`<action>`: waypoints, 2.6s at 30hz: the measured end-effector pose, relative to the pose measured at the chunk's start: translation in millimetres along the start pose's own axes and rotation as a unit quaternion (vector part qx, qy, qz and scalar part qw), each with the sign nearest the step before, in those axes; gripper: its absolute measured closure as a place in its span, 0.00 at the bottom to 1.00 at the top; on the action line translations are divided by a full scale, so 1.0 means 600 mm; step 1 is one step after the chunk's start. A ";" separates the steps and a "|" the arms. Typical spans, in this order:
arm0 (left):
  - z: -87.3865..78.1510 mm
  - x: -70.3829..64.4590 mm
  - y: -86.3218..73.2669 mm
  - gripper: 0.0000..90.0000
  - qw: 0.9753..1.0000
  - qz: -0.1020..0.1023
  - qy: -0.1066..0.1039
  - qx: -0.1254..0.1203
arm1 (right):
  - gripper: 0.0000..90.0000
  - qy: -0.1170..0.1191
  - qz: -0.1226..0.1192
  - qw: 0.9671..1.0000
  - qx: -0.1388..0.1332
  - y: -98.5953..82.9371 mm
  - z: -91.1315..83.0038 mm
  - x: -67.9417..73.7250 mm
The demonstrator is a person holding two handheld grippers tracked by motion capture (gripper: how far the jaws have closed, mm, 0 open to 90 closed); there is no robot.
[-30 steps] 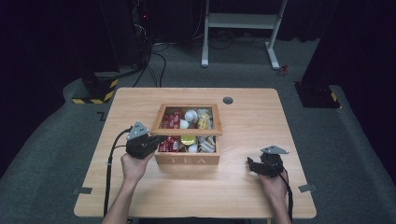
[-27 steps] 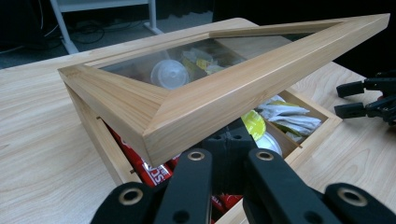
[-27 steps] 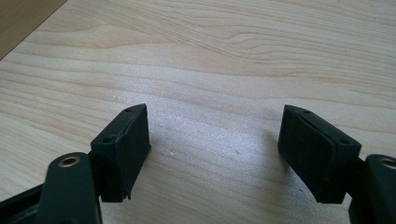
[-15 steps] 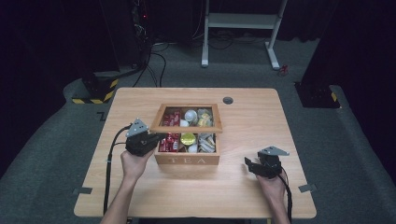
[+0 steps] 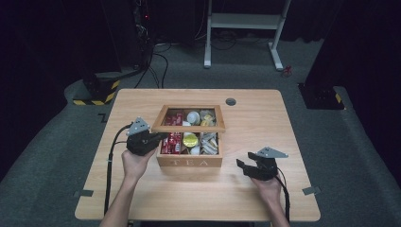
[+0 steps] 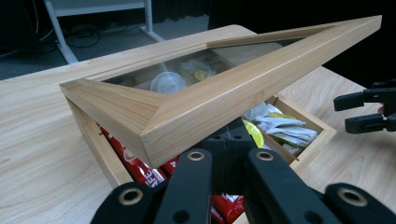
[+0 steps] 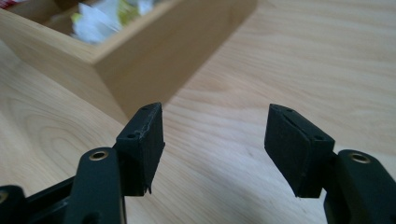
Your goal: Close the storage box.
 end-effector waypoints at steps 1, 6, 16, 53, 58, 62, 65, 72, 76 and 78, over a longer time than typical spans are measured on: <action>0.000 0.000 0.002 1.00 1.000 -0.002 0.000 0.002 | 0.42 0.004 0.001 1.000 -0.004 0.005 0.000 0.006; 0.001 0.002 0.008 1.00 1.000 -0.002 -0.004 0.003 | 0.43 0.019 -0.019 1.000 -0.011 0.026 0.005 0.031; 0.003 0.005 0.020 1.00 1.000 -0.004 -0.005 0.000 | 0.43 0.041 -0.054 0.997 -0.028 0.069 0.024 0.076; 0.025 0.026 0.066 1.00 1.000 -0.002 -0.006 0.003 | 0.34 0.069 -0.087 0.994 -0.010 0.127 0.167 0.182; 0.029 0.030 0.075 1.00 1.000 -0.008 -0.010 0.005 | 0.32 0.065 -0.089 0.994 -0.002 0.122 0.184 0.185; 0.033 0.032 0.079 1.00 1.000 -0.007 -0.009 0.006 | 0.31 0.065 -0.087 0.994 -0.001 0.121 0.190 0.186; 0.035 0.033 0.081 1.00 1.000 -0.010 -0.008 0.006 | 0.31 0.065 -0.085 0.994 0.006 0.118 0.197 0.188; 0.039 0.036 0.085 1.00 1.000 -0.014 -0.008 0.004 | 0.31 0.062 -0.095 0.993 0.016 0.122 0.210 0.197; 0.039 0.037 0.085 1.00 1.000 -0.014 -0.009 0.005 | 0.32 0.052 -0.101 0.993 0.024 0.121 0.217 0.203; 0.039 0.037 0.085 1.00 1.000 -0.014 -0.009 0.005 | 0.36 0.053 -0.099 0.993 0.026 0.122 0.219 0.204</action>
Point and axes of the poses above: each handheld gripper's, and its own axes: z roughly forward along the jaws, y roughly out of its top, x roughly to its left, the point moved 5 cm from there along z, roughly forward along the jaws, and after that the axes turned 10 degrees about -x, right-handed, at the moved point
